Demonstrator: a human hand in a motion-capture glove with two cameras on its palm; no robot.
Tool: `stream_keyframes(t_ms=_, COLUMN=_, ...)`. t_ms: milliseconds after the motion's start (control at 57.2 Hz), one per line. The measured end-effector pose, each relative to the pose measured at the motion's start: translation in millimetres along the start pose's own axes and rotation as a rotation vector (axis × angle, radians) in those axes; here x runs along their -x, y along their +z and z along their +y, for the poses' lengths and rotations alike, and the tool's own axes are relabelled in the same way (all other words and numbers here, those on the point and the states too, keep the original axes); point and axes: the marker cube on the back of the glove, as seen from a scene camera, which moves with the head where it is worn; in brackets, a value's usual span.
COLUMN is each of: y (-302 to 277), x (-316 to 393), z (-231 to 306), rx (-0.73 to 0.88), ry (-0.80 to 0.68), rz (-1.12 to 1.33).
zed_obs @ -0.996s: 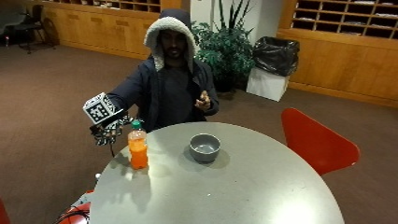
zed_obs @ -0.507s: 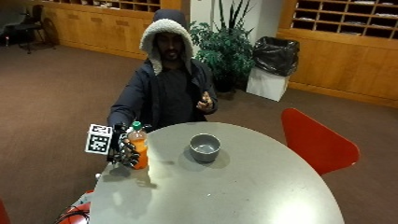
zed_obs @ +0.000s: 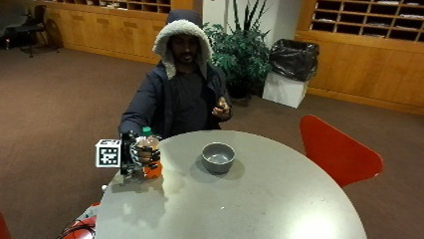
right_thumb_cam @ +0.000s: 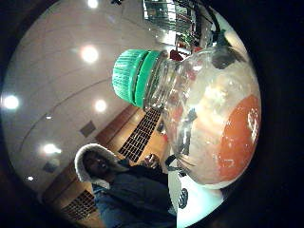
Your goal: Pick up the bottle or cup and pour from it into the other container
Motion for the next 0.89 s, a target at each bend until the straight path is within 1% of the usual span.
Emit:
stream_keyframes(t_ms=70, y=5, x=11, z=4, rx=-0.016, ry=-0.008, rz=0.009)
stream_keyframes(t_ms=175, y=19, x=39, z=7, rx=0.043, ry=-0.038, rz=0.06)
stream_keyframes(t_ms=245, y=33, x=60, z=0, rx=0.078, ry=-0.11, rz=0.105)
stream_keyframes(t_ms=297, y=41, x=76, z=2, rx=0.144, ry=-0.047, rz=0.149)
stream_keyframes(t_ms=332, y=48, x=85, z=2, rx=0.164, ry=-0.037, rz=0.188)
stream_keyframes(t_ms=437, y=78, x=105, z=1, rx=0.17, ry=-0.038, rz=0.335)
stream_keyframes(t_ms=577, y=112, x=116, z=4, rx=0.241, ry=-0.083, rz=0.591)
stream_keyframes(t_ms=647, y=133, x=117, z=1, rx=0.191, ry=-0.077, rz=0.754)
stream_keyframes(t_ms=699, y=141, x=117, z=8, rx=0.328, ry=-0.12, rz=0.88)
stream_keyframes(t_ms=734, y=147, x=117, z=9, rx=0.392, ry=-0.138, rz=0.946)
stream_keyframes(t_ms=804, y=163, x=118, z=13, rx=0.436, ry=-0.114, rz=1.048)
stream_keyframes(t_ms=891, y=175, x=119, z=7, rx=0.509, ry=-0.131, rz=1.172)
